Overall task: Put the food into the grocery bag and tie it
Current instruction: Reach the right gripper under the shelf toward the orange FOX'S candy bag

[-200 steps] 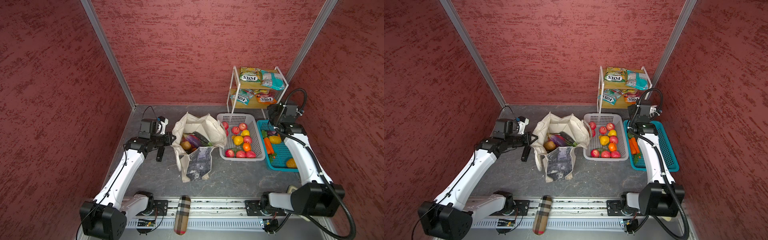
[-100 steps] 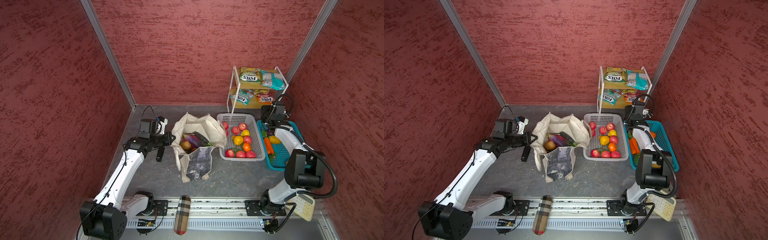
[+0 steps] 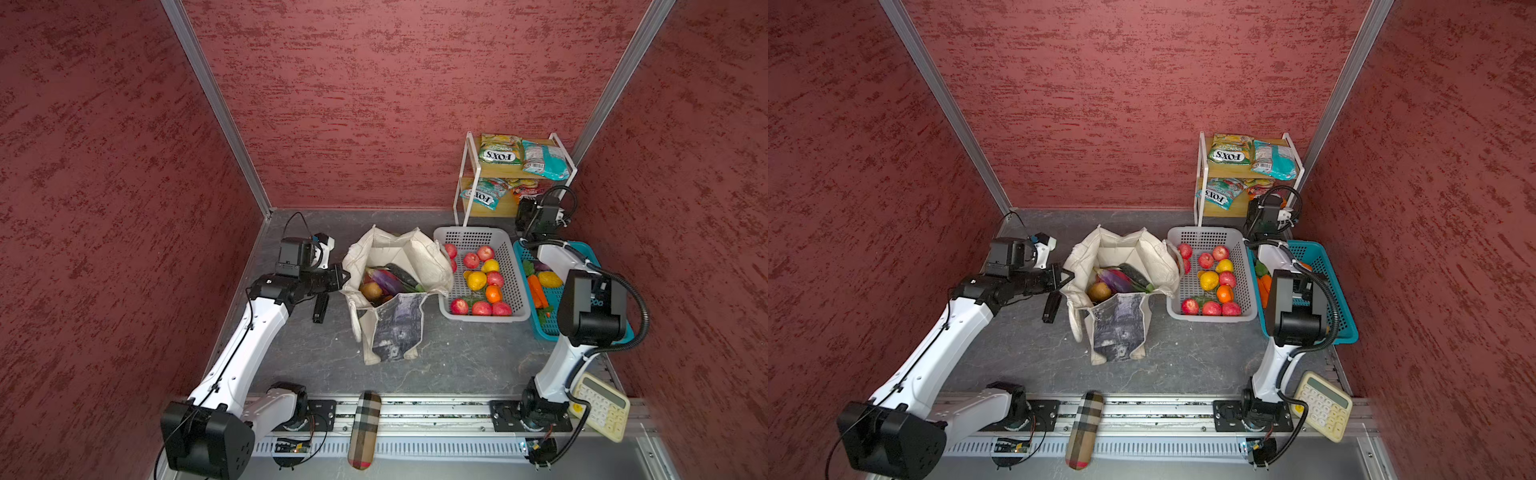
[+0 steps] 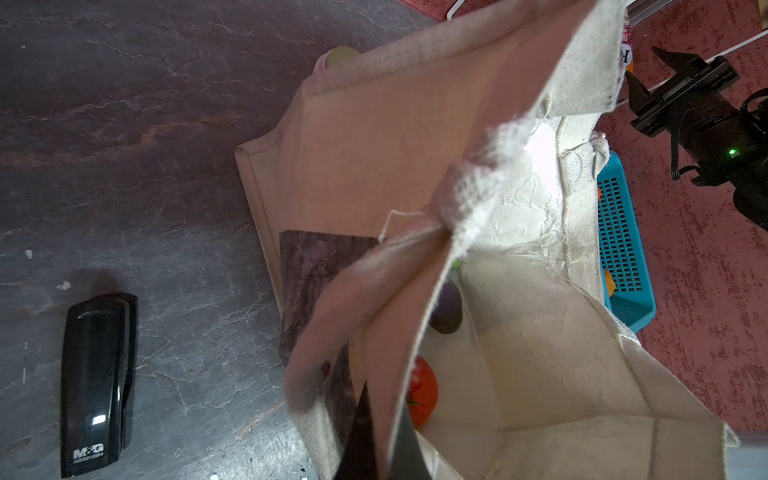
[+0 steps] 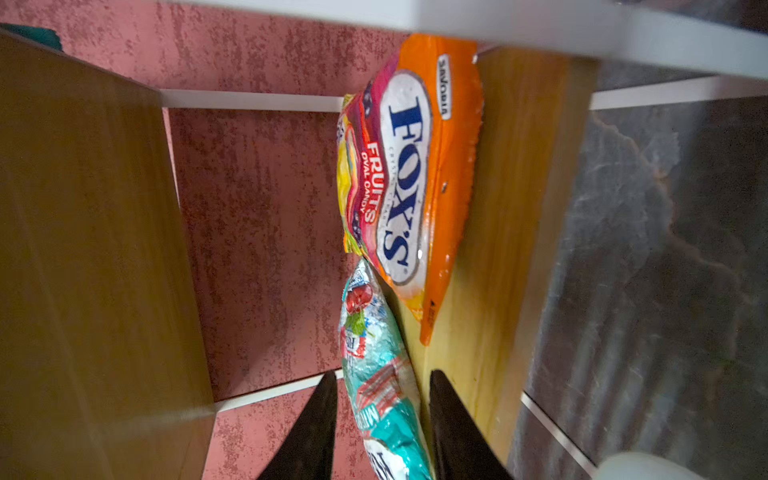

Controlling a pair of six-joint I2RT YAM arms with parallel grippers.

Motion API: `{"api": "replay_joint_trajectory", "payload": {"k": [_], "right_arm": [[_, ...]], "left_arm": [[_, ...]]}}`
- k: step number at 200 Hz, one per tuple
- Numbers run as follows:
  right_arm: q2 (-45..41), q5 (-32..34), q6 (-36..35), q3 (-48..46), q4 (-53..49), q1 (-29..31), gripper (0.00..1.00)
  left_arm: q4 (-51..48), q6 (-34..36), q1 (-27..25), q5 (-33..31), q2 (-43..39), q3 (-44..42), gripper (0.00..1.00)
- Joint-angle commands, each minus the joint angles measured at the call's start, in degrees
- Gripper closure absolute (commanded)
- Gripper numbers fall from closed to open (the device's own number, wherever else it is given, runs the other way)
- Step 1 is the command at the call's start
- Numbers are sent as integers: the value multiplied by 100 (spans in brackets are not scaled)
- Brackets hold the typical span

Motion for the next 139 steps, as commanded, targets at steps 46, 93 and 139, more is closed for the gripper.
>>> {"api": "replay_joint_trajectory", "payload": {"k": [46, 93, 139], "right_arm": [[651, 421, 301, 545, 660, -32, 60], [840, 721, 301, 770, 653, -33, 59], [1113, 757, 414, 986, 607, -32, 59]], "left_arm": [[-49, 149, 36, -79, 52, 106, 100], [-57, 158, 36, -93, 70, 110, 100], [-89, 183, 34, -134, 88, 124, 100]]}}
